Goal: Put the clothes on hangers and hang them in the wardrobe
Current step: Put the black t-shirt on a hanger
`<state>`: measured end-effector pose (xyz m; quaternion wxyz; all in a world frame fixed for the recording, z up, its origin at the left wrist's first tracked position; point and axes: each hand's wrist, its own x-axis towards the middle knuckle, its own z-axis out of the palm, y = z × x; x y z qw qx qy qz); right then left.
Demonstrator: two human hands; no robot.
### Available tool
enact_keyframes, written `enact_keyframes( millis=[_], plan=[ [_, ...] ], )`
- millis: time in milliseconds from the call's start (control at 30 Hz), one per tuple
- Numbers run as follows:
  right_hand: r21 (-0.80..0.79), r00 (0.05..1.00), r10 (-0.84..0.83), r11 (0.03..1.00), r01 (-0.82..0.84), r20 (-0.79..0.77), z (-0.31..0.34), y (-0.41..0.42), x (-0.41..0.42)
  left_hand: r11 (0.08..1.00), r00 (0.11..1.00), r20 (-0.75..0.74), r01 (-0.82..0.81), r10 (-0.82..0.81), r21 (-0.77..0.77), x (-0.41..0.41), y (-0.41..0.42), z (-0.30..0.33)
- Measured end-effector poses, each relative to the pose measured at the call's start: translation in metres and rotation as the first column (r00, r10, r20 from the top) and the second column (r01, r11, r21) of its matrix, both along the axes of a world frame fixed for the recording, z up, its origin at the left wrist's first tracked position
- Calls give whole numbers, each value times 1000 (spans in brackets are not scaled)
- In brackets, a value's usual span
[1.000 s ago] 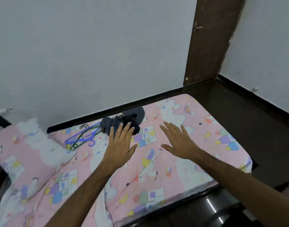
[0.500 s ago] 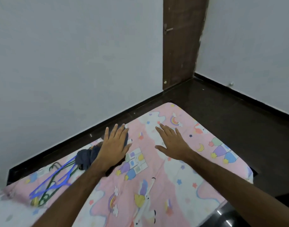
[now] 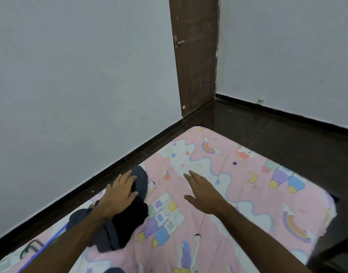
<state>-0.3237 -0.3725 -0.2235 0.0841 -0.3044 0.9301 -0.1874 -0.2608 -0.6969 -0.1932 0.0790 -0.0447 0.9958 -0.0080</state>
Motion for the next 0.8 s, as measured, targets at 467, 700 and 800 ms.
enact_keyframes(
  millis=[467,700,800],
  plan=[
    [-164,974,-203,962,218,105,-320,-367,59,957,919,-370,220,-138,188,-19,-274,-322],
    [36,912,-401,916,399,89,-280,-401,119,933,899,-342,336,-275,132,44,-315,-291],
    [41,931,-331,944,328,153,-223,-374,148,920,910,-278,359,-307,158,75,-336,-273]
  ],
)
